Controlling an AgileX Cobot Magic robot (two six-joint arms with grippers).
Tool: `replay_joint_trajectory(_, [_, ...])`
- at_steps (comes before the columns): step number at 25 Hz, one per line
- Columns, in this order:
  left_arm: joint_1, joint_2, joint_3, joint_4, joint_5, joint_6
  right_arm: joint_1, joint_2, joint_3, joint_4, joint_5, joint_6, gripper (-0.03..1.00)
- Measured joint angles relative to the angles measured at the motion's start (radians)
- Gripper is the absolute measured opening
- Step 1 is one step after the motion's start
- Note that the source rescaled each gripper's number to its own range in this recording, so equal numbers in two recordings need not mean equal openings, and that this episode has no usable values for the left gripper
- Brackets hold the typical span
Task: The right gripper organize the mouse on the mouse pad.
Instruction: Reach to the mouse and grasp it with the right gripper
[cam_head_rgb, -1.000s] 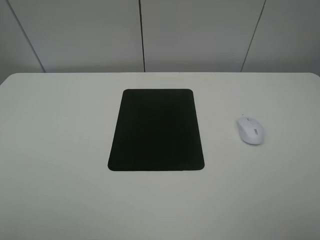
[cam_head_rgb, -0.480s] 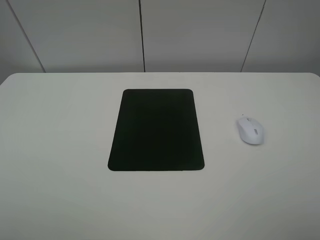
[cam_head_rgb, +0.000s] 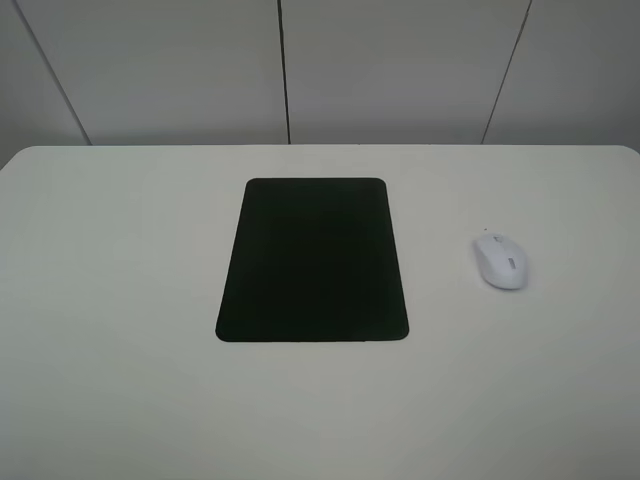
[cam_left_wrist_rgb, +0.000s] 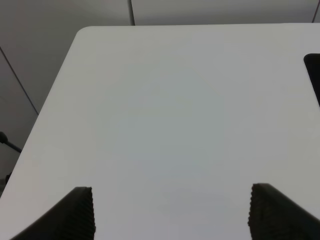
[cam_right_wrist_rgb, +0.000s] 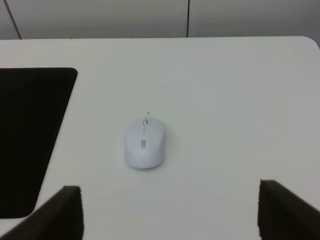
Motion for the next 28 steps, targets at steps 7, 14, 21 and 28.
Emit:
replay_joint_trajectory(7, [0.000, 0.000, 0.000, 0.000, 0.000, 0.000, 0.000, 0.000, 0.000, 0.000, 0.000, 0.000, 0.70])
replay_joint_trajectory(14, [0.000, 0.000, 0.000, 0.000, 0.000, 0.000, 0.000, 0.044, -0.023, 0.000, -0.018, 0.000, 0.70])
replay_joint_trajectory(21, [0.000, 0.000, 0.000, 0.000, 0.000, 0.000, 0.000, 0.301, -0.080, 0.011, -0.150, 0.001, 0.70])
replay_joint_trajectory(28, [0.000, 0.000, 0.000, 0.000, 0.000, 0.000, 0.000, 0.644, -0.095, 0.012, -0.258, 0.012, 0.76])
